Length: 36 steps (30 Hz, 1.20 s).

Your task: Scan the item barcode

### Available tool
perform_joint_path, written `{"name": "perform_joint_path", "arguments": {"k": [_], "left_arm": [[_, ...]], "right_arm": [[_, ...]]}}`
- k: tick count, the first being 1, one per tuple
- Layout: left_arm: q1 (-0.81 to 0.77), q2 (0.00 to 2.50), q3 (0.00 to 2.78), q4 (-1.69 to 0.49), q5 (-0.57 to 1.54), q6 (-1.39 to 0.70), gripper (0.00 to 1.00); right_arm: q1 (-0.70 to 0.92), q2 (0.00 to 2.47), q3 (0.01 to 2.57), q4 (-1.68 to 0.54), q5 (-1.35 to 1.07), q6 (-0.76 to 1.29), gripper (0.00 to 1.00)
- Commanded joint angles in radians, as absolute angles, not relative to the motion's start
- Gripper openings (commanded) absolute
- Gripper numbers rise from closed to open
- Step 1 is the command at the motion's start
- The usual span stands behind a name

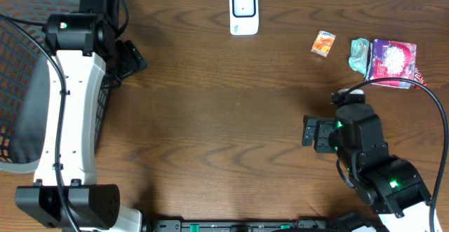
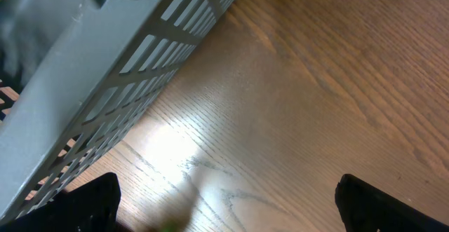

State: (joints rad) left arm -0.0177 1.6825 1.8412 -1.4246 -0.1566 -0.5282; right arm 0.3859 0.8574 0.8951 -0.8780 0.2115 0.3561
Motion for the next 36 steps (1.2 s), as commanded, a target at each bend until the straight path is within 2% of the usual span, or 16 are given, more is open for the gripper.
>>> {"name": "perform_joint_path", "arguments": {"k": [1,6,14,17,21,23,27,31,36], "left_arm": [[-0.015,1.688,1.848,-1.417,-0.166,-0.556,0.98],[-0.015,1.688,1.848,-1.291,-0.166,-0.559,0.98],[-0.015,1.688,1.848,-1.245,-0.15,-0.562,0.98],[-0.015,1.688,1.848,-1.29,-0.006,-0.552,0.98],[-0.03,1.688,1.848,-1.295,0.275,-0.361,0.98],[-0.056,1.687,1.848,-1.308,0.326,-0.311,0.98],[-0.157,1.687,1.848,-1.335,0.297,-0.217,0.98],[-0.237,1.69,1.848,-1.332,0.165,-0.257,0.98],[-0.286,1.707,1.848,-1.331,0.126,-0.267,0.98]], "right_arm": [[0.387,0.856,0.894,-0.877,0.201,0.37,0.99],[0.387,0.856,0.894,-0.833,0.229,0.369,0.99],[0.387,0.865,0.894,-0.824,0.263,0.369,0.99],[0.387,0.871,0.894,-0.838,0.263,0.369,0.99],[0.387,0.874,0.894,-0.878,0.254,0.37,0.99],[0.387,0.876,0.894,-0.879,0.252,0.37,0.99],[0.387,0.876,0.894,-0.878,0.252,0.369,0.99],[0.387,0.876,0.894,-0.87,0.241,0.37,0.99],[0.387,0.876,0.894,-0.868,0.145,0.37,0.99]]}}
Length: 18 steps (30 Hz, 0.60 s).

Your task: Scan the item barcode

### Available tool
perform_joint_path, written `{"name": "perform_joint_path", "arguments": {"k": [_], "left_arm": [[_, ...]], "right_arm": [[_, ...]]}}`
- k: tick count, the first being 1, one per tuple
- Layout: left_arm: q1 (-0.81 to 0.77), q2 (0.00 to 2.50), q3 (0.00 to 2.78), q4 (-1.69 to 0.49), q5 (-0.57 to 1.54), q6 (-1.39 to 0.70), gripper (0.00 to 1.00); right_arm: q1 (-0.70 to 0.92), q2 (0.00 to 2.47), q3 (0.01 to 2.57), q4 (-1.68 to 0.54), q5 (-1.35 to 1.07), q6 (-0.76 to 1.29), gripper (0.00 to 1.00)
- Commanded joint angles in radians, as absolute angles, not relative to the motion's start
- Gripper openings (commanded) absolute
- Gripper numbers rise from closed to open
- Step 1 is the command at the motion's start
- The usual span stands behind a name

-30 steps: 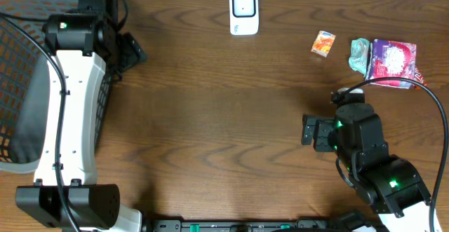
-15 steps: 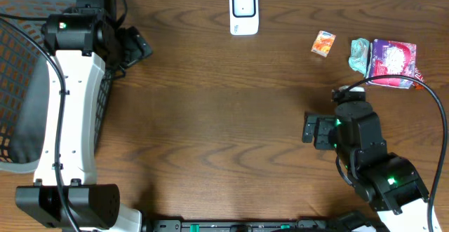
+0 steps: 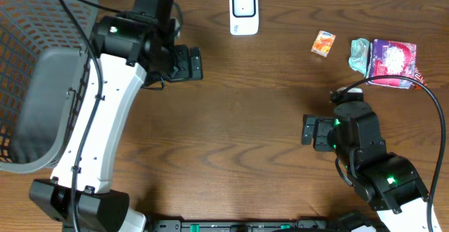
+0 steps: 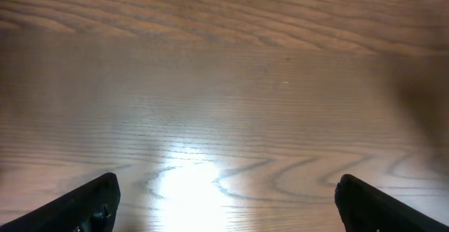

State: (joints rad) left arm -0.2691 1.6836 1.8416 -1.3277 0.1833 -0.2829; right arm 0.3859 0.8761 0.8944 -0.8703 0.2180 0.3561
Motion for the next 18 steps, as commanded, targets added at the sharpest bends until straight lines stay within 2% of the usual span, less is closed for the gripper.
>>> {"name": "perform_joint_path", "arguments": {"k": [1,10,18], "left_arm": [[-0.292,1.713,1.847,-1.332,0.126,-0.267,0.98],[-0.37,1.74,1.772,-1.333,0.126,-0.266,0.98],[-0.383,1.74,1.763,-1.304,0.083,-0.266,0.98]], "right_arm": [[0.387,0.876,0.894,-0.868,0.119,0.37,0.99],[0.387,0.863,0.897,-0.846,0.156,0.369,0.99],[0.387,0.796,0.905,-0.797,0.363,0.369,0.99]]}}
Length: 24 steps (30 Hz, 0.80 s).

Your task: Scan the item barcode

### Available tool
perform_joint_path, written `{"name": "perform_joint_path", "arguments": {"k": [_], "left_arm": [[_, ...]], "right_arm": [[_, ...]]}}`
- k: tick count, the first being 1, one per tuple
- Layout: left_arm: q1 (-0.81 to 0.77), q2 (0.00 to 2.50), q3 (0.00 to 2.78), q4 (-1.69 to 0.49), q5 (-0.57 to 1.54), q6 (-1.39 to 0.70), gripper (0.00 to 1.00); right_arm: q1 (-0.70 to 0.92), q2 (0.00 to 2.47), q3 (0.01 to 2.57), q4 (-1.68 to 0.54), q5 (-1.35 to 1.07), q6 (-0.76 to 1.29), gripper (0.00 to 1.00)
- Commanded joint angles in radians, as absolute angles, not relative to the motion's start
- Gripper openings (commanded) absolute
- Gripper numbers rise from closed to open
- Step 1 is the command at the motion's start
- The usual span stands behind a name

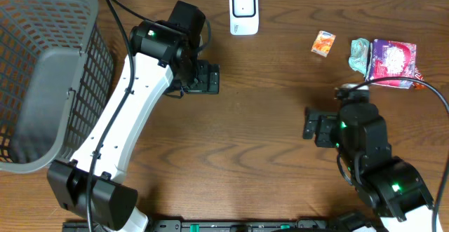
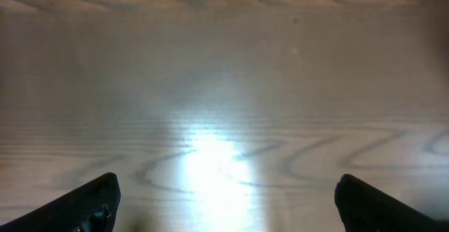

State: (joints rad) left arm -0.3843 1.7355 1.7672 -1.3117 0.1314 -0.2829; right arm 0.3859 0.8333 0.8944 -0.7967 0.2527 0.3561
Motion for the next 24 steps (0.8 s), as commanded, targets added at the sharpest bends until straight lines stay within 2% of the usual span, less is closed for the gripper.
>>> {"name": "perform_joint_path", "arguments": {"k": [1,7,14,18,22,24], "left_arm": [[-0.383,1.74,1.763,-1.299,0.071,-0.266,0.98],[-0.383,1.74,1.763,-1.25,0.058,-0.266,0.98],[-0.383,1.74,1.763,-1.229,0.059,-0.266,0.98],[-0.383,1.741,1.763,-1.229,0.059,-0.266,0.98],[-0.383,1.741,1.763,-1.229,0.059,-0.266,0.98],[-0.383,1.741,1.763,-1.229,0.059,-0.266,0.98]], "right_arm": [[0.387,0.781,0.908,-0.802,0.369,0.369,0.99],[0.385,0.725,0.915,-0.82,0.351,0.37,0.99],[0.35,0.82,0.927,-0.86,0.269,0.339,0.99],[0.221,0.967,1.044,-0.871,0.086,0.241,0.99],[0.004,1.269,1.351,-1.008,-0.192,0.103,0.99],[-0.038,1.366,1.448,-1.041,-0.256,0.073,0.99]]}}
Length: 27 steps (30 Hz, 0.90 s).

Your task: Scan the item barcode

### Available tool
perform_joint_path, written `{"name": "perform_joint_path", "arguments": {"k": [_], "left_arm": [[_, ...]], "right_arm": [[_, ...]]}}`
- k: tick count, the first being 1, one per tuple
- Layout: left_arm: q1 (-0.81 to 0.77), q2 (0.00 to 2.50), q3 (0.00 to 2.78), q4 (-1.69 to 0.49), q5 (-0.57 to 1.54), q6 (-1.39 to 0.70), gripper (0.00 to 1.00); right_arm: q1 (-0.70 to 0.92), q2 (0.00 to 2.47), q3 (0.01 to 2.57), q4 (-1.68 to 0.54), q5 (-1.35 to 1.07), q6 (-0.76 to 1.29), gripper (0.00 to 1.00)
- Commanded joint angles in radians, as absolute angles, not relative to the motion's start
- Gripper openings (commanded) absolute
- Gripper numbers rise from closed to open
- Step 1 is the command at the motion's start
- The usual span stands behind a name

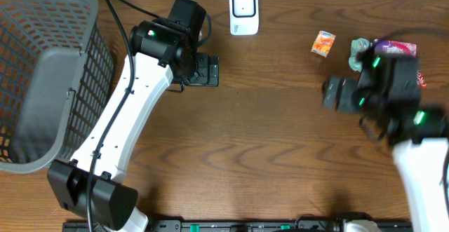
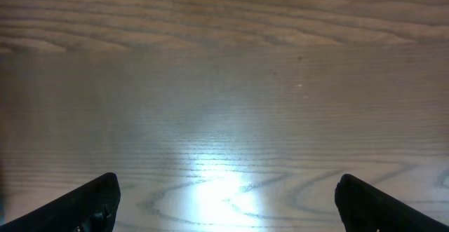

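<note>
The white barcode scanner point(image 1: 244, 11) stands at the table's far edge. At the far right lie an orange packet point(image 1: 323, 43), a teal item point(image 1: 359, 50) and a purple packet point(image 1: 394, 47), partly covered by my right arm. My right gripper point(image 1: 331, 94) is blurred, just below and left of these items; its jaws cannot be made out. My left gripper point(image 1: 210, 71) hovers below and left of the scanner. In the left wrist view the left gripper point(image 2: 228, 193) is open, its fingertips point(image 2: 95, 202) wide apart over bare wood.
A grey mesh basket point(image 1: 42, 22) fills the left end of the wooden table point(image 1: 266, 155). The left arm point(image 1: 119, 120) stretches diagonally from the front left toward the scanner.
My right gripper has moved from the right middle of the table up and to the right, close to the items. The left gripper has shifted only slightly toward the far edge and stays open.
My left gripper was open beside the basket at the left. Then it was over the table's middle-left, then below and left of the scanner, where it remains. The right gripper stayed at the right middle until now, when it is near the packets.
</note>
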State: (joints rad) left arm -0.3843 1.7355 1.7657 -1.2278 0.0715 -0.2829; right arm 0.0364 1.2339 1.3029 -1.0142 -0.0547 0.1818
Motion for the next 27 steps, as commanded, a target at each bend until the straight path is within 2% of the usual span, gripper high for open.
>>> {"name": "perform_joint_path", "arguments": {"k": [1,8,19,27], "left_arm": [[-0.383,1.741,1.763,-1.229,0.059,-0.266,0.98],[-0.383,1.741,1.763,-1.229,0.059,-0.266,0.98],[-0.383,1.74,1.763,-1.229,0.059,-0.266,0.98],[-0.383,1.741,1.763,-1.229,0.059,-0.266,0.98]], "right_arm": [[-0.052,1.414,1.489,-1.044,-0.294,0.074,0.99],[-0.051,1.608,1.533,-1.036,-0.479,0.091,0.99],[-0.055,1.662,1.533,-1.045,-0.475,0.099,0.99],[-0.054,1.662,1.533,-1.043,-0.359,0.099,0.99]]}}
